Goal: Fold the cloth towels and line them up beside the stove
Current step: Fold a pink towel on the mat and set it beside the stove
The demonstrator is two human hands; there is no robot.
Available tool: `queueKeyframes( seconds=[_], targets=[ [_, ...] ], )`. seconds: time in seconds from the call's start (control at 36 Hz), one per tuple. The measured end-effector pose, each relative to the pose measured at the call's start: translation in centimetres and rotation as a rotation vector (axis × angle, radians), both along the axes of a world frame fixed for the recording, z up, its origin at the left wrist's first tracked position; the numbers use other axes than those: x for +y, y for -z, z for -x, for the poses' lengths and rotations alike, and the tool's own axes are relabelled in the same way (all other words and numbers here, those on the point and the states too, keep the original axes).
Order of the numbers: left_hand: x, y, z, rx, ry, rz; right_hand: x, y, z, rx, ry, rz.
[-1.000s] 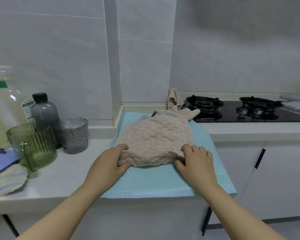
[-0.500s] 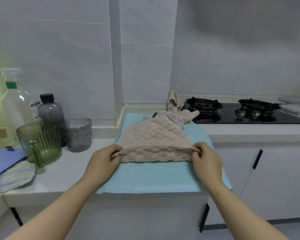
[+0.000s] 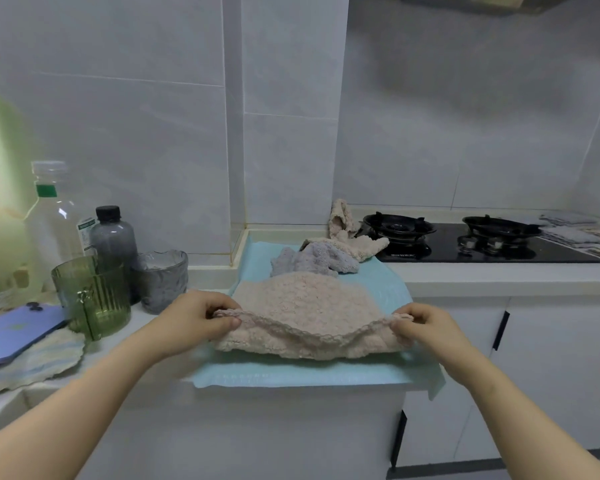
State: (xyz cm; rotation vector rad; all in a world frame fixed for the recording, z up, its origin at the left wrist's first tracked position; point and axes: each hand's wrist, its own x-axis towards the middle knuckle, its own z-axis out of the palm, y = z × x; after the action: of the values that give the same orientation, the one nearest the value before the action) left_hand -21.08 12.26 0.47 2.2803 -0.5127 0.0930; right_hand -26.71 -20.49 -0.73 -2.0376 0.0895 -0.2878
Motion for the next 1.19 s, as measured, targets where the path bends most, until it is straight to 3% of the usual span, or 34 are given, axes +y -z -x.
queueKeyframes(
  seconds=[0.17,0.33,0.61,0.75,1.0,1.19],
  targets=[
    [0.6,-1.3,0.8,0.214,0.054,0.125,-0.7,-1.4,1.0,0.152,-0.141,-0.046],
    [0.3,-2.1,0.4,0.319,0.054,0.113,-0.7,-1.8,0.5,0.235,-0.151,-0.031],
    [-2.1,-0.9,-4.9,0.138,-0.173,0.188,0.4,0.0,-4.9,0.061,0.176,-0.093],
    [-3.1,0.7,-8.4,0.058,-0.227,0.075,0.7,0.8,-7.7,0.009,0.253,-0.009],
    [-3.3,3.1,-11.2,0.009,-0.285,-0.144,0.4,2.3,-10.3,0.111,0.274,0.15],
    [-3.3,4.5,-11.4,-0.058,-0.34,-0.175,1.5,3.4,-10.3,0.061,0.356,0.376]
  ],
)
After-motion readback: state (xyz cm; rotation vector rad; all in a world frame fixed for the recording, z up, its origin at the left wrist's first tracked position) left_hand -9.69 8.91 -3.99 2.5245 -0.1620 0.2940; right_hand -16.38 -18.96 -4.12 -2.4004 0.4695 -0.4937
